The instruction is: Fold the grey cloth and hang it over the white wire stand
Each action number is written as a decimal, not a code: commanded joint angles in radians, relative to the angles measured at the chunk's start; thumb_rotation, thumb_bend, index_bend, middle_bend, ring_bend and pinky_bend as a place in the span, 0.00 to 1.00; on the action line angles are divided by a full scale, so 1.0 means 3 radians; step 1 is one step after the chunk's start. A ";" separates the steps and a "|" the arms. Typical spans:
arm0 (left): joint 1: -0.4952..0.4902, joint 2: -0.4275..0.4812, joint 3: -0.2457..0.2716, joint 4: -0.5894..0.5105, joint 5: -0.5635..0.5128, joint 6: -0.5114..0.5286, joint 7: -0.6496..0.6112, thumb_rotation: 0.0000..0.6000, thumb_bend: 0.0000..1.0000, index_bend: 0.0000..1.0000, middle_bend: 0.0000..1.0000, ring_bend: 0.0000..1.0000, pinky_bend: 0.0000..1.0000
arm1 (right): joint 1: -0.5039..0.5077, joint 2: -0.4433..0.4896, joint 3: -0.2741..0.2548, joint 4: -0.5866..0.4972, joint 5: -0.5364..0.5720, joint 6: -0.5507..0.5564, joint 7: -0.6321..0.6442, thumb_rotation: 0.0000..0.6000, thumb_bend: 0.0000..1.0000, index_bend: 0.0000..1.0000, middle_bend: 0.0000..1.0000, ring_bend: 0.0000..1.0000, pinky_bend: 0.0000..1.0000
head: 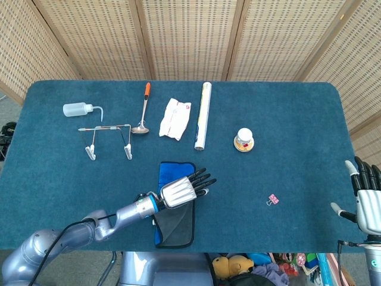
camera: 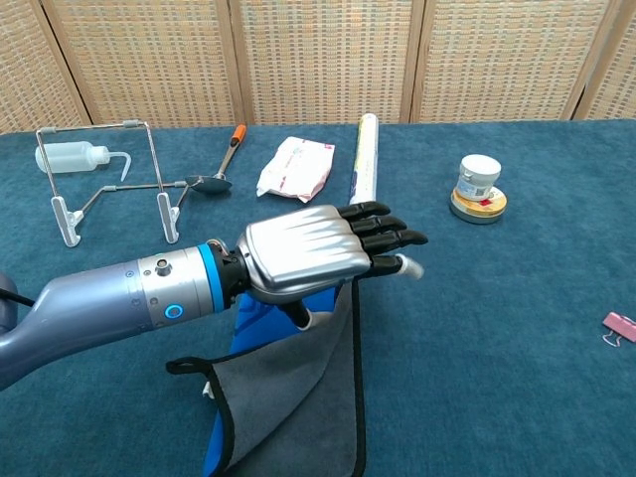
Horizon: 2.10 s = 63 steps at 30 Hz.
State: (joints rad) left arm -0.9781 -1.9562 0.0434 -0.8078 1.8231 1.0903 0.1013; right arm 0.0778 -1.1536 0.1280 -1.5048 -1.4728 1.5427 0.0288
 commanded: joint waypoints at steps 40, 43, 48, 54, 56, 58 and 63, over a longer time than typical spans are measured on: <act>0.0648 0.1697 0.0620 -0.1895 -0.0099 -0.0018 0.0011 1.00 0.20 0.31 0.00 0.00 0.00 | -0.0008 0.0031 -0.0060 -0.0089 -0.0095 0.0011 -0.0016 1.00 0.00 0.00 0.00 0.00 0.00; 0.0673 0.1647 0.0624 -0.1835 -0.0055 0.0006 -0.0013 1.00 0.20 0.31 0.00 0.00 0.00 | -0.0007 0.0033 -0.0058 -0.0088 -0.0092 0.0010 -0.0010 1.00 0.00 0.00 0.00 0.00 0.00; 0.0720 0.1513 0.0608 -0.1688 -0.0014 0.0021 -0.0065 1.00 0.20 0.31 0.00 0.00 0.00 | -0.0005 0.0034 -0.0054 -0.0086 -0.0082 0.0003 -0.0002 1.00 0.00 0.00 0.00 0.00 0.00; 0.0762 0.1313 0.0544 -0.1482 0.0018 0.0058 -0.0073 1.00 0.21 0.32 0.00 0.00 0.00 | -0.0001 0.0030 -0.0054 -0.0083 -0.0081 -0.0003 -0.0005 1.00 0.00 0.00 0.00 0.00 0.00; 0.0768 0.1269 0.0527 -0.1439 0.0021 0.0060 -0.0069 1.00 0.22 0.32 0.00 0.00 0.00 | -0.0003 0.0026 -0.0053 -0.0080 -0.0083 0.0004 -0.0003 1.00 0.00 0.00 0.00 0.00 0.00; 0.0770 0.1241 0.0513 -0.1411 0.0023 0.0052 -0.0052 1.00 0.23 0.33 0.00 0.00 0.00 | -0.0003 0.0023 -0.0051 -0.0075 -0.0085 0.0008 -0.0006 1.00 0.00 0.00 0.00 0.00 0.00; 0.0791 0.1172 0.0487 -0.1356 -0.0010 0.0003 -0.0005 1.00 0.27 0.34 0.00 0.00 0.00 | 0.0004 0.0018 -0.0052 -0.0068 -0.0084 -0.0005 0.0001 1.00 0.00 0.00 0.00 0.00 0.00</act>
State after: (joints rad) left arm -0.7424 -1.6025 0.1907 -1.2164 1.8219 1.0928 0.0987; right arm 0.0788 -1.1481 0.1124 -1.5253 -1.4980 1.5414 0.0288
